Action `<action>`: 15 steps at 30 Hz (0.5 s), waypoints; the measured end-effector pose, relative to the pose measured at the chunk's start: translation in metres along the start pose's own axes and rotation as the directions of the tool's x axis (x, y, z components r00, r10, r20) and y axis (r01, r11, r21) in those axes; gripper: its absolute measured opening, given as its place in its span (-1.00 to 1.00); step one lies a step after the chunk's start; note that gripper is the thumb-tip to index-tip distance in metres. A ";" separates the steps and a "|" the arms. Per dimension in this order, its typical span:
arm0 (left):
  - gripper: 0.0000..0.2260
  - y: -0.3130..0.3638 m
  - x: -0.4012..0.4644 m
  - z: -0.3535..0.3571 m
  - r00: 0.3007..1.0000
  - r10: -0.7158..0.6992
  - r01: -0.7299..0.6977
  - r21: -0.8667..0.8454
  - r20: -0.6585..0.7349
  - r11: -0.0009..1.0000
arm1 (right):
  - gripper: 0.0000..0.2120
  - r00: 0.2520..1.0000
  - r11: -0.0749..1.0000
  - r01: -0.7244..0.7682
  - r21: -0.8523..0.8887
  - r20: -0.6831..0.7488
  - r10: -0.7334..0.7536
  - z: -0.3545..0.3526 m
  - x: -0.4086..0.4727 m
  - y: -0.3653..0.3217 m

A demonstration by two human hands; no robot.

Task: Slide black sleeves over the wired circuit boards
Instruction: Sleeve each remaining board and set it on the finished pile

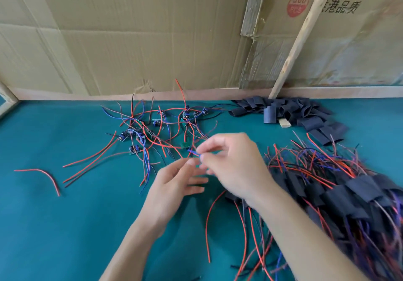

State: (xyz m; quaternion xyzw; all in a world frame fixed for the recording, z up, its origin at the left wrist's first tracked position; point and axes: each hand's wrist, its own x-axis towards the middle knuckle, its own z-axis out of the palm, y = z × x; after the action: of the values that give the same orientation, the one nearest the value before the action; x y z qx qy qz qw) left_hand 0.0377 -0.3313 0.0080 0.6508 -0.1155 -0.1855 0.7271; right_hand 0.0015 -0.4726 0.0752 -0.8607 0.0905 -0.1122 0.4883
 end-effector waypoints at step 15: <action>-0.93 0.003 0.003 -0.001 0.972 -0.200 0.167 -0.233 -0.123 0.958 | -0.95 0.998 0.984 -0.059 -0.171 -0.011 0.057 -0.058 0.099 0.013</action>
State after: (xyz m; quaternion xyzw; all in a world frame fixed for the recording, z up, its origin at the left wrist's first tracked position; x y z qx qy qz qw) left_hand 0.0418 -0.3313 0.0106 0.5855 0.0202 -0.2162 0.7810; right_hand 0.0794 -0.5526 0.1032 -0.8962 0.1264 -0.0925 0.4152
